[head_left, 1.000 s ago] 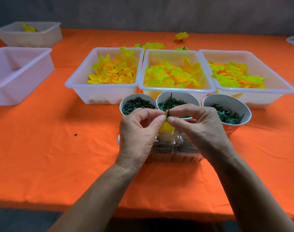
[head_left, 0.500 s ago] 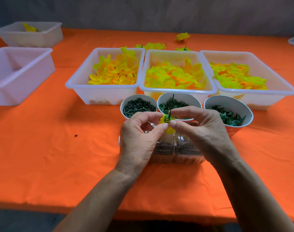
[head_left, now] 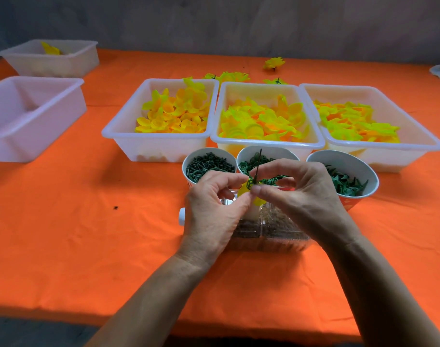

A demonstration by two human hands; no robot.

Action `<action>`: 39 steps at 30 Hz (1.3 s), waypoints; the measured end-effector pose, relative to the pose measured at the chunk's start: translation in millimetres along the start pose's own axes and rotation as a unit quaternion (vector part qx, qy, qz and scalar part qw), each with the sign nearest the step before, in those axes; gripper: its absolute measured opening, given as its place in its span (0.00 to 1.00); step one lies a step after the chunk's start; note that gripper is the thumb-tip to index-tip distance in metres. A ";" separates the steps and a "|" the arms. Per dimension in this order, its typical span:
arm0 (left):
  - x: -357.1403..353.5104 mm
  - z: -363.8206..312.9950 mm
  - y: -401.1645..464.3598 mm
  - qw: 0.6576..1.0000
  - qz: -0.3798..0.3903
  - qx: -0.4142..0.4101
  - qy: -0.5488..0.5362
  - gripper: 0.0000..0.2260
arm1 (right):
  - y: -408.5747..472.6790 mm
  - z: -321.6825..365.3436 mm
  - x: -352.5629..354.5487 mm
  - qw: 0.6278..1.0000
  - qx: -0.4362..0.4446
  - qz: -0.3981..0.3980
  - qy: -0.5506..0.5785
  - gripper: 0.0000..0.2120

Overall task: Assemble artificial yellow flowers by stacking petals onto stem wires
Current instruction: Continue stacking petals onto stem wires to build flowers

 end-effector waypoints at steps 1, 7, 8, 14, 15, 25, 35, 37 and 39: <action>-0.3 0.7 0.4 1.000 -0.002 -0.001 0.001 0.07 | 0.3 1.0 0.5 1.000 0.011 -0.008 -0.019 0.12; -3.1 0.7 2.4 1.000 -0.003 -0.006 0.017 0.06 | -0.8 3.8 0.5 0.998 0.042 -0.039 -0.030 0.14; -3.0 0.2 2.3 1.000 -0.003 -0.008 0.018 0.06 | -1.2 2.6 0.8 0.998 0.037 -0.035 -0.024 0.14; -1.8 -0.3 1.2 1.000 -0.004 -0.005 0.013 0.07 | -1.8 -3.3 -0.3 0.998 0.037 -0.040 -0.033 0.13; -1.8 -1.0 1.1 1.000 -0.003 -0.006 0.014 0.07 | -1.6 -3.5 -1.4 0.997 0.047 -0.049 -0.037 0.13; -0.3 -3.2 0.7 1.000 0.006 0.002 0.012 0.12 | 3.2 1.1 -1.5 0.988 0.078 -0.102 0.083 0.08; 0.1 -2.9 0.6 1.000 0.003 0.008 0.004 0.13 | 4.8 2.1 -5.0 0.978 0.082 -0.104 0.161 0.08; 0.2 -3.3 0.5 1.000 0.003 0.007 0.006 0.13 | 5.1 3.5 -5.9 0.974 0.086 -0.100 0.187 0.08; 0.1 -3.7 0.4 1.000 0.004 0.007 0.009 0.13 | 5.4 4.6 -7.0 0.970 0.089 -0.098 0.205 0.08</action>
Point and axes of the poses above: each hand's wrist, its own y-axis towards the middle knuckle, its own x-axis out of the back of the hand, z = x × y, the point moved 3 cm from there along y, towards the middle knuckle, and after that the axes turned 4 degrees about -z, right-handed, at the moved point
